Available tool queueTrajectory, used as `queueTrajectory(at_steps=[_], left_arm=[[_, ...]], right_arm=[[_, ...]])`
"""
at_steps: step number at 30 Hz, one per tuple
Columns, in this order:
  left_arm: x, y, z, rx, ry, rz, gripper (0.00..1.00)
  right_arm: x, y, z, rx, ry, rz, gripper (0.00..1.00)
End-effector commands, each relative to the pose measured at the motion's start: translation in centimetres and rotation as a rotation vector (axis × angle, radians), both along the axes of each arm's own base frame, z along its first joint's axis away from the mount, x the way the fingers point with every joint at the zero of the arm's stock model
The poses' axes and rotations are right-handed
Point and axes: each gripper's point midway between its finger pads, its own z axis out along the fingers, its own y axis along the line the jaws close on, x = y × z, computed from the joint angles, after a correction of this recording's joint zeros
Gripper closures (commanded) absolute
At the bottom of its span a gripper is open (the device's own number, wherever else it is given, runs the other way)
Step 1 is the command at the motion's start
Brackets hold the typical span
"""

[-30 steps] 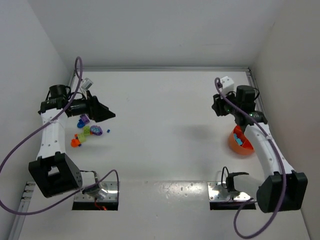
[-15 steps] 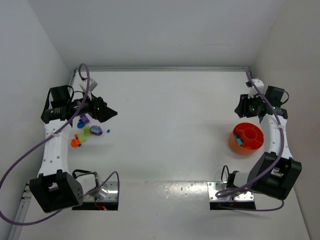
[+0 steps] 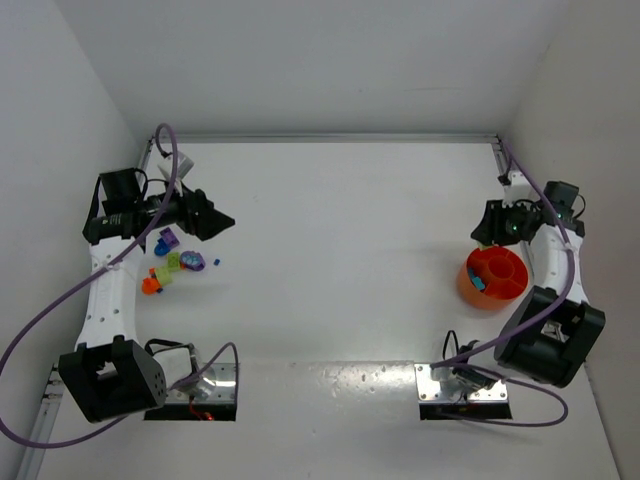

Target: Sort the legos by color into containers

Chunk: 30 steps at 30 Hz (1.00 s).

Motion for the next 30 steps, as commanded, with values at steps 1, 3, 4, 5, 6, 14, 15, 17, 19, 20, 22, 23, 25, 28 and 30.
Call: queueTrajectory(at_steps=[1, 3, 4, 5, 6, 14, 15, 17, 19, 20, 22, 23, 25, 28, 30], left_arm=[[0.2, -0.2, 0.6, -0.005, -0.029, -0.010, 0.00], [0.2, -0.2, 0.6, -0.005, -0.029, -0.010, 0.00], [0.2, -0.2, 0.6, -0.005, -0.029, -0.010, 0.00], [0.2, -0.2, 0.6, -0.005, -0.029, -0.010, 0.00], [0.2, -0.2, 0.6, -0.005, -0.029, -0.010, 0.00], [0.0, -0.3, 0.5, -0.005, -0.029, -0.010, 0.00], [0.0, -0.3, 0.5, -0.005, -0.029, -0.010, 0.00], [0.0, -0.3, 0.5, -0.005, -0.029, -0.010, 0.00], [-0.1, -0.3, 0.2, -0.007, -0.021, -0.010, 0.00], [-0.1, -0.3, 0.2, -0.007, -0.021, -0.010, 0.00], [-0.1, -0.3, 0.2, -0.007, -0.021, -0.010, 0.00], [-0.1, -0.3, 0.2, -0.007, -0.021, -0.010, 0.00], [-0.1, -0.3, 0.2, -0.007, -0.021, -0.010, 0.00], [-0.1, -0.3, 0.2, -0.007, -0.021, -0.010, 0.00], [-0.1, -0.3, 0.2, -0.007, -0.021, -0.010, 0.00]], right_arm=[[0.2, 0.1, 0.3, 0.017, -0.035, 0.046, 0.97], [-0.1, -0.1, -0.4, 0.022, -0.019, 0.044, 0.95], [0.0, -0.2, -0.4, 0.013, -0.023, 0.053, 0.94], [-0.3, -0.2, -1.2, 0.033, 0.001, 0.055, 0.94], [-0.3, -0.2, -1.2, 0.033, 0.001, 0.055, 0.92], [-0.6, -0.6, -2.1, 0.048, 0.020, 0.069, 0.90], [-0.6, -0.6, -2.1, 0.048, 0.020, 0.069, 0.89], [-0.7, -0.9, -2.1, 0.041, 0.017, 0.068, 0.89], [-0.7, -0.9, -2.4, 0.039, 0.020, 0.076, 0.87], [-0.7, -0.9, -2.4, 0.039, 0.020, 0.076, 0.87], [-0.9, -1.2, -2.8, 0.044, 0.034, 0.072, 0.85], [-1.1, -1.1, -2.8, 0.042, 0.038, 0.079, 0.85], [-1.2, -1.4, -3.1, 0.048, 0.045, 0.068, 0.81], [-1.0, -1.6, -3.0, 0.037, 0.035, 0.075, 0.77], [-0.8, -1.7, -3.0, 0.037, 0.035, 0.075, 0.75]])
